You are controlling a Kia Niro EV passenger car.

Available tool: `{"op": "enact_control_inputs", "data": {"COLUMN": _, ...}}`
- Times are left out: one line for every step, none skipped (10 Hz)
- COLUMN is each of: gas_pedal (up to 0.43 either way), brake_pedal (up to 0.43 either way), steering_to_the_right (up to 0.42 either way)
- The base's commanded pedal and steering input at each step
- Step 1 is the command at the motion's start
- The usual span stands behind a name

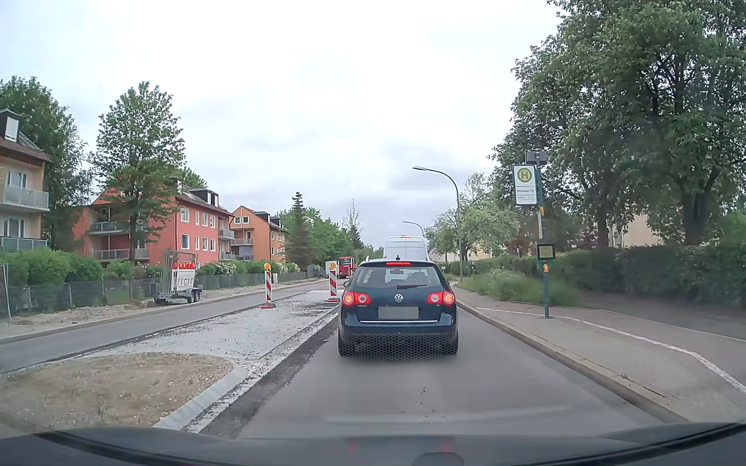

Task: Follow the waypoints while adhering to traffic rules and regulations

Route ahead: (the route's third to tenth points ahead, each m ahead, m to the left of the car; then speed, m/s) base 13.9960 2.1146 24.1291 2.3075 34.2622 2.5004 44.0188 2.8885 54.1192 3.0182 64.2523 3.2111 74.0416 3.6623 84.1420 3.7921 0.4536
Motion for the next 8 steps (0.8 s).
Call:
{"op": "enact_control_inputs", "data": {"gas_pedal": 0.0, "brake_pedal": 0.104, "steering_to_the_right": 0.0}}
{"op": "enact_control_inputs", "data": {"gas_pedal": 0.0, "brake_pedal": 0.104, "steering_to_the_right": 0.0}}
{"op": "enact_control_inputs", "data": {"gas_pedal": 0.0, "brake_pedal": 0.104, "steering_to_the_right": 0.0}}
{"op": "enact_control_inputs", "data": {"gas_pedal": 0.0, "brake_pedal": 0.104, "steering_to_the_right": 0.0}}
{"op": "enact_control_inputs", "data": {"gas_pedal": 0.0, "brake_pedal": 0.104, "steering_to_the_right": 0.0}}
{"op": "enact_control_inputs", "data": {"gas_pedal": 0.0, "brake_pedal": 0.104, "steering_to_the_right": 0.0}}
{"op": "enact_control_inputs", "data": {"gas_pedal": 0.0, "brake_pedal": 0.104, "steering_to_the_right": 0.0}}
{"op": "enact_control_inputs", "data": {"gas_pedal": 0.0, "brake_pedal": 0.104, "steering_to_the_right": -0.001}}
